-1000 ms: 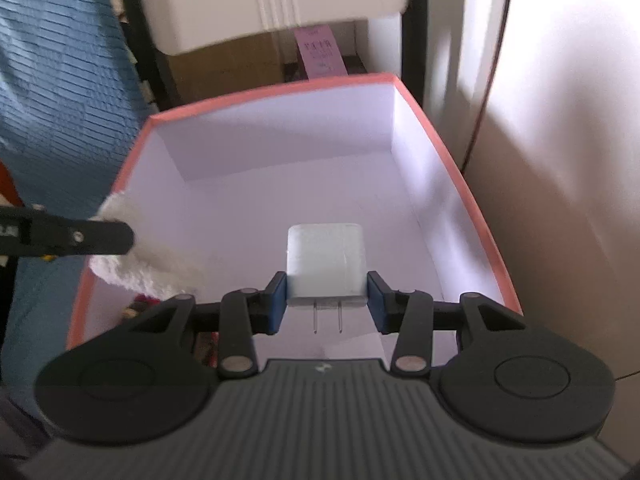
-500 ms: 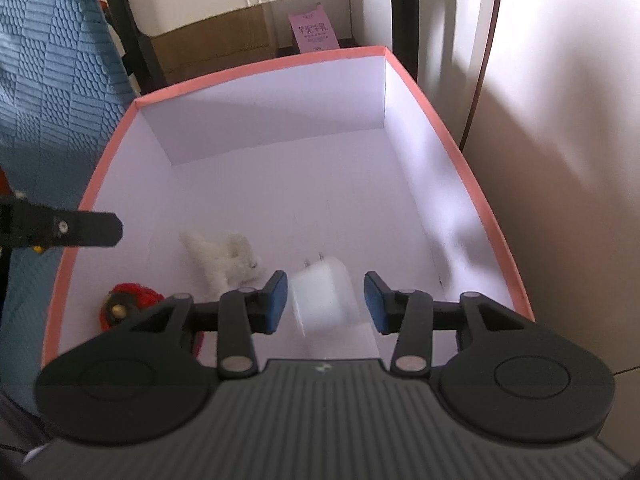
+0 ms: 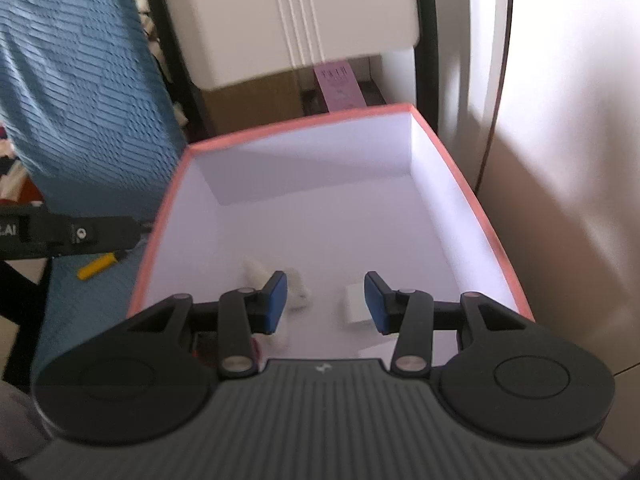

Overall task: Organize rigid objects
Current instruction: 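Lower the plush toy into the box and open the left gripper while the right gripper releases the charger, then withdraw both open grippers from the box back toward the chair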

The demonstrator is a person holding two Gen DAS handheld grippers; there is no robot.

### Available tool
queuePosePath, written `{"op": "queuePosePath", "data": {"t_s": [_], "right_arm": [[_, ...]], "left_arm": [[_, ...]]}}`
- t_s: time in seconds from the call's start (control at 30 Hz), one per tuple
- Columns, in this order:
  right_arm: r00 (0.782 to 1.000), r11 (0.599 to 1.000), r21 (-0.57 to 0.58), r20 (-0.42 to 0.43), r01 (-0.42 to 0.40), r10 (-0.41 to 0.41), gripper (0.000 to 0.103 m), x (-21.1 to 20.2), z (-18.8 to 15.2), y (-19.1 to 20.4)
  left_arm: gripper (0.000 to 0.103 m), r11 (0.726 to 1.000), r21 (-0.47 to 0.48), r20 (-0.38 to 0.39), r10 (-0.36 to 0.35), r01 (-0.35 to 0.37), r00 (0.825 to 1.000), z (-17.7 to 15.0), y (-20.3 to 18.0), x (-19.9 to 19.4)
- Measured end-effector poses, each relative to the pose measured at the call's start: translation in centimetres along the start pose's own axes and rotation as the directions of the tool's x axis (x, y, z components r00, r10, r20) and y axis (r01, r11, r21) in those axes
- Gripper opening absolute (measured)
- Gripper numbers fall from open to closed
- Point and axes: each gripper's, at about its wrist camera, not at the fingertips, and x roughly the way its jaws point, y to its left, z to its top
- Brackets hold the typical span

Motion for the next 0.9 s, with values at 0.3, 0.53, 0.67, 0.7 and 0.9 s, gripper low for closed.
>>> {"op": "queuePosePath", "data": {"t_s": [0.3,0.53,0.67,0.7,0.9], "right_arm": [[0.995,0.998,-0.03,0.081,-0.05,0.052,0.046,-3.7,-0.5,2.6],[0.988,0.994,-0.078,0.126,-0.083,0.092,0.046,-6.7,-1.6,5.3],[0.983,0.988,-0.108,0.134,-0.113,0.127,0.046,-8.1,-2.7,7.1],[0.981,0.986,-0.117,0.135,-0.122,0.137,0.046,-8.4,-3.0,7.5],[0.978,0.975,-0.175,0.131,-0.137,0.161,0.046,-9.8,-5.1,9.8]], "left_arm": [[0.046,1.0,-0.019,0.124,-0.004,0.007,0.992,-1.8,1.4,-6.2],[0.046,0.999,-0.034,0.195,0.021,-0.015,0.981,-3.6,2.6,-10.2],[0.046,0.999,-0.033,0.21,0.029,-0.023,0.977,-5.0,3.0,-11.8],[0.046,0.999,-0.032,0.211,0.031,-0.025,0.977,-5.5,3.0,-12.2],[0.046,0.999,-0.045,0.224,0.034,-0.024,0.974,-7.7,3.0,-14.4]]}}
